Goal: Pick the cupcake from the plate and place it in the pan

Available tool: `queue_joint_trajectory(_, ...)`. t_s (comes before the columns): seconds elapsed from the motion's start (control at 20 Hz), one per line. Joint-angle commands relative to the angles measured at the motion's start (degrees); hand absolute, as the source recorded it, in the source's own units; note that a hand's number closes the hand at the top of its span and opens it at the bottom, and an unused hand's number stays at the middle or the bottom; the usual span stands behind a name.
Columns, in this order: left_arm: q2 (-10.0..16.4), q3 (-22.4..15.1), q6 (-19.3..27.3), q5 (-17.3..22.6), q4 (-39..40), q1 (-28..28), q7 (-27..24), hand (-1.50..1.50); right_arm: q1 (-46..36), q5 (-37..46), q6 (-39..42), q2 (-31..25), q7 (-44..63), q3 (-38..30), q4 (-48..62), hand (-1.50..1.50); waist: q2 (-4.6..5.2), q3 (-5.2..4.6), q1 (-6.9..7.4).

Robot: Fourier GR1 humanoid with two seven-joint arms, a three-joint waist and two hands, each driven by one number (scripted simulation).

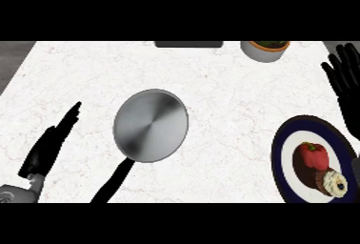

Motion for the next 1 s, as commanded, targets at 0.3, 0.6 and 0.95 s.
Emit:
queue_joint_trajectory(0.3, -3.4, 3.1, 4.5, -0.7, -3.0, 3.5, -3.4, 0.00, 11.7, 9.9, 12.5, -16.2, -10.6, -8.1, 0.4, -1.50, 1.03, 0.19, -1.91)
queue_joint_trajectory(0.6, -4.4, 3.3, 4.8, -0.2, -6.4, 8.2, -4.9, 0.00, 32.3, -3.5, 15.2, -4.5, -17.8, -20.6, 14.0, -1.50, 0.82, 0.97, -1.50)
queue_joint_trajectory(0.95, -5.8, 3.3, 4.4, -1.5, -5.7, 7.8, -6.5, 0.00, 31.7, 7.9, 22.4, -19.6, -22.4, -22.1, 18.0, -1.50, 1.08, 0.86, 0.16)
